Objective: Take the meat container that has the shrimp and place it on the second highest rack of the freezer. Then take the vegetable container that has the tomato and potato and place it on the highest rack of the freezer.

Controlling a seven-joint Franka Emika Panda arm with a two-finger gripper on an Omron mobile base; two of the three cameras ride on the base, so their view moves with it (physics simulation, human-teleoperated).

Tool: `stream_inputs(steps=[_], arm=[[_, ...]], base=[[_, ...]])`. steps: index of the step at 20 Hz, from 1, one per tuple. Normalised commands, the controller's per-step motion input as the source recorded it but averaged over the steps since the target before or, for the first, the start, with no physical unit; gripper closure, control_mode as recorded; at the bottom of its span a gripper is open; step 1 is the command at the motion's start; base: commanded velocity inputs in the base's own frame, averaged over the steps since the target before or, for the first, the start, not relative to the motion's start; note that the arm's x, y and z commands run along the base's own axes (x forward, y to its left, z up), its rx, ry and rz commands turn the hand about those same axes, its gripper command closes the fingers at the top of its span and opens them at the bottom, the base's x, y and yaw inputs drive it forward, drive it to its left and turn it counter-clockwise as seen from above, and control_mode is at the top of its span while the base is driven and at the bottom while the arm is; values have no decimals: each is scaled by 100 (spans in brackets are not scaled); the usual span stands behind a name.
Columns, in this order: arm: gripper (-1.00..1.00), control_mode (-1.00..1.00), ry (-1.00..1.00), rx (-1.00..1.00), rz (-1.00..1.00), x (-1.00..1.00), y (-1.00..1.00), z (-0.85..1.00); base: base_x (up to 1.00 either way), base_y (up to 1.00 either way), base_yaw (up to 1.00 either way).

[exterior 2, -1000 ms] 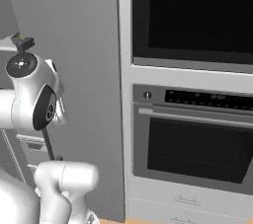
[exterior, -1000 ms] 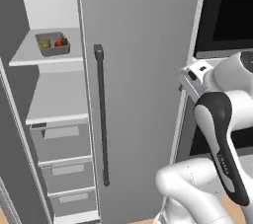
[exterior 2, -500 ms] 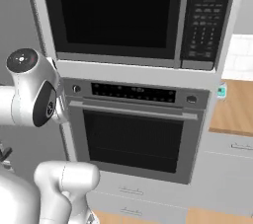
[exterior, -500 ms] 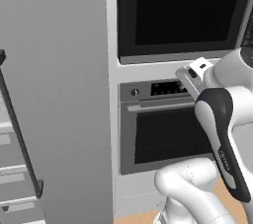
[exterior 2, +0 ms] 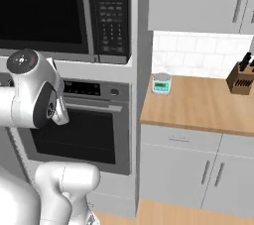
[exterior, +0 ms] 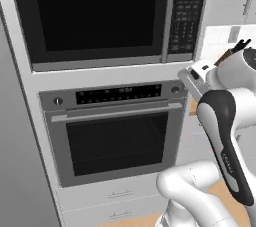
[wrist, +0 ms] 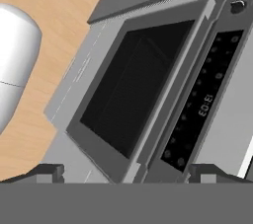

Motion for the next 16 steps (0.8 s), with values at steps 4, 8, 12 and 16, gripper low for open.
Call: stream_inputs(steps=[4,8,12,16], arm=[[-100,100,0,0,0,0,0,0],[-100,100,0,0,0,0,0,0],[-100,100,0,0,0,0,0,0],[-100,100,0,0,0,0,0,0]], base=[[19,-100,0],[23,-100,-1],[31,-100,-1],[43,-100,-3]])
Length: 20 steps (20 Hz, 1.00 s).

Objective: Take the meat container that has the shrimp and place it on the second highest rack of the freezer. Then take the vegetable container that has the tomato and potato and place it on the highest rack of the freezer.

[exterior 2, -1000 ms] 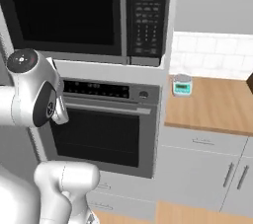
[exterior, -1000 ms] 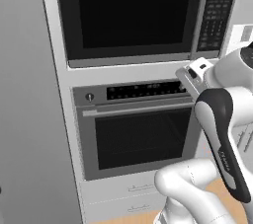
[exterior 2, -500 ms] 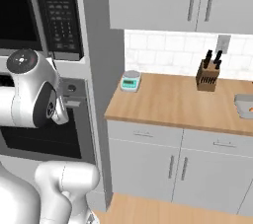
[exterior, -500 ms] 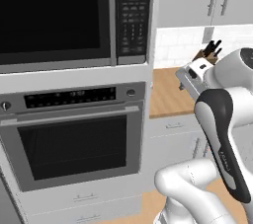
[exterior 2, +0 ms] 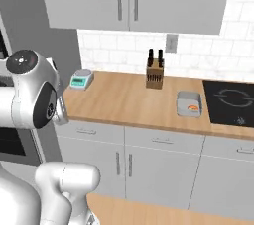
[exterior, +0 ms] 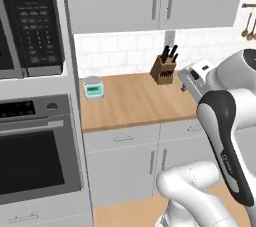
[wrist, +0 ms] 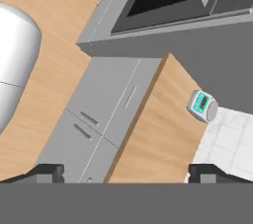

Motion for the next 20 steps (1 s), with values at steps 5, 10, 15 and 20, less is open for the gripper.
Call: stream_inputs(steps=[5,10,15,20], arm=[[-100,100,0,0,0,0,0,0],[-100,100,0,0,0,0,0,0],[-100,100,0,0,0,0,0,0],[-100,-100,3,-1,-5,17,8,-13]], base=[[57,-100,-6],[58,-100,-5],[44,-95,-6],[14,-14,-3]])
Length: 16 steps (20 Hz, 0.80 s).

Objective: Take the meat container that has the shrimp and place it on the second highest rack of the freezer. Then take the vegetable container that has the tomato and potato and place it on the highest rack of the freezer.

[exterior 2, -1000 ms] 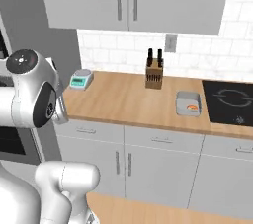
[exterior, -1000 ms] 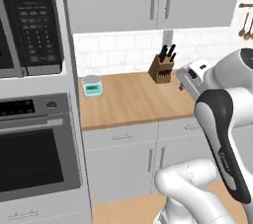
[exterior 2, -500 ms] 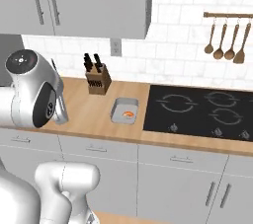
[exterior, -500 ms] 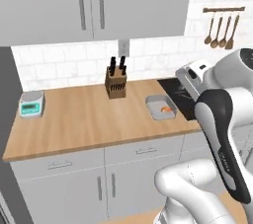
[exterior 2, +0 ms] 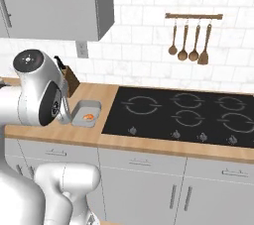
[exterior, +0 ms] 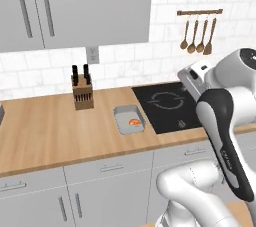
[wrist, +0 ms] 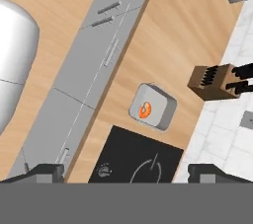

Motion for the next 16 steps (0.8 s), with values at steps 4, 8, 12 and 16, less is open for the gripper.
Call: stream_inputs(steps=[4,8,12,16], arm=[[-100,-100,1,-1,-13,21,54,-23],[-100,-100,13,0,-18,9,66,-54],[-100,-100,21,8,-22,25,55,-70],[-100,-100,5,2,-23,11,51,-40]], base=[[0,0,0],[0,0,0],[0,0,0],[0,0,0]])
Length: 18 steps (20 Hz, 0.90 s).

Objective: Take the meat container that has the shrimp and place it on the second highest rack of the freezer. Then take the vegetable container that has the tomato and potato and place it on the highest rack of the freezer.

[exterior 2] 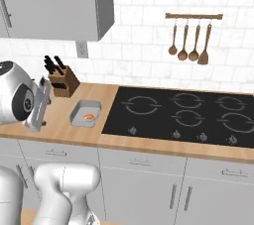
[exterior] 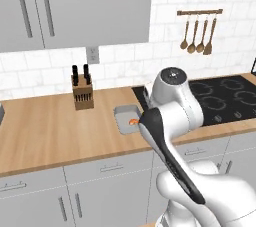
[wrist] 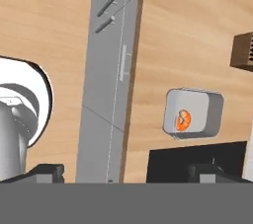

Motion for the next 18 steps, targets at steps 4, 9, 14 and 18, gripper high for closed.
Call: stream_inputs(steps=[4,9,14,18], arm=[[-100,-100,-1,2,-31,26,20,-42],[-100,-100,0,17,-31,67,0,-13],[-100,-100,5,16,-17,54,0,-10],[-100,-100,8,0,0,36,0,-40]], base=[[0,0,0],[0,0,0],[0,0,0],[0,0,0]])
